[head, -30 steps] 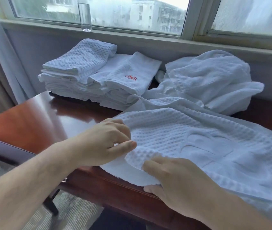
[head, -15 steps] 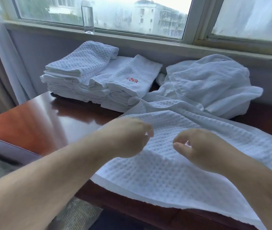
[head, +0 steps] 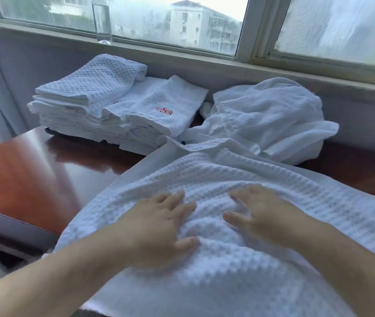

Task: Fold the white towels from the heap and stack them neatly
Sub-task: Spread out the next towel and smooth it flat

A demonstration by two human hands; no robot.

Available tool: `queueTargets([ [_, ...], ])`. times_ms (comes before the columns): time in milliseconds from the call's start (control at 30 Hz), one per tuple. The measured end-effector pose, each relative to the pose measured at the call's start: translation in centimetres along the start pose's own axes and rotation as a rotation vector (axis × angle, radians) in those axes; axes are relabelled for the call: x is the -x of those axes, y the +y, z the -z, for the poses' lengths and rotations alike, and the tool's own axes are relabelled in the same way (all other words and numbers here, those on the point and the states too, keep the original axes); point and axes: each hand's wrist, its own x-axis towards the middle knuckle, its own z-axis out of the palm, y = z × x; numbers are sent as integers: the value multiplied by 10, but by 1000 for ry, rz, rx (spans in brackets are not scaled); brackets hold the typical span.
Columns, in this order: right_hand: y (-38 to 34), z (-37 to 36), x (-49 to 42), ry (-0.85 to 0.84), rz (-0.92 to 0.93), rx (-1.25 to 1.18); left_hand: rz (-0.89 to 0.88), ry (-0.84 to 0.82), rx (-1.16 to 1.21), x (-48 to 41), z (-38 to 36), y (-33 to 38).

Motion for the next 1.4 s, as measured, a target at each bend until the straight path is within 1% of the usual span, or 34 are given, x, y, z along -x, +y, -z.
queueTargets([
  [33,-1,5,-1,67,-2,-25,19,9,-12,2,8,-1],
  [67,-2,7,-5,150,-19,-49,49,57,3,-2,17,-2],
  [100,-3,7,-11,221,-47,-59,69,147,46,-10,27,-3],
  [133,-4,5,-17,252,-77,-45,56,265,93,-22,32,-4],
  [167,-5,0,-22,244,-99,-24,20,373,128,-36,35,-5],
  [200,-5,-6,-25,204,-110,-11,-18,427,132,-49,33,-6],
  [233,-5,-13,-27,156,-112,-5,-26,404,110,-60,29,-9],
  [267,-3,-20,-28,123,-108,-1,5,326,87,-69,24,-14],
  [333,2,-29,-28,110,-85,-10,110,201,67,-75,10,-23],
  [367,3,-32,-27,109,-65,-16,139,191,58,-74,2,-26],
  [433,2,-36,-24,95,-6,-12,170,209,0,-64,-10,-28],
  [533,-4,-33,-23,78,61,20,219,315,-80,-57,0,-28],
  [600,-6,-24,-24,71,93,21,190,444,-53,-69,10,-27],
  [633,-5,-20,-23,75,106,5,168,461,-31,-75,12,-26],
  [667,-1,-17,-22,85,94,-16,162,422,3,-82,12,-25],
  [700,7,-15,-20,101,39,-26,184,334,42,-86,11,-26],
  [733,18,-15,-17,123,-68,-17,218,250,76,-89,9,-28],
  [767,32,-16,-13,144,-214,0,258,195,91,-90,6,-30],
  [833,59,-15,-2,149,-492,22,343,156,65,-95,6,-23],
  [867,70,-14,4,142,-573,13,375,164,34,-98,10,-12],
  [900,79,-13,8,138,-613,-13,373,191,-5,-103,13,4],
  [933,84,-12,12,138,-616,-46,318,234,-33,-108,15,23],
  [1000,92,-11,19,147,-562,-93,79,320,-31,-118,12,66],
  [1067,101,-9,30,174,-559,-86,-142,303,30,-127,7,107],
  [1100,109,-6,39,186,-610,-59,-203,268,68,-133,4,124],
  [1167,131,0,58,182,-772,-17,-282,224,121,-146,-2,151],
  [1233,155,3,78,159,-915,-76,-331,218,135,-161,-9,175],
  [1267,165,1,86,147,-956,-115,-336,201,122,-169,-13,186],
  [1333,181,-10,92,137,-972,-134,-318,151,49,-185,-17,202],
  [1400,194,-16,86,157,-949,-109,-294,117,16,-199,-18,209],
])
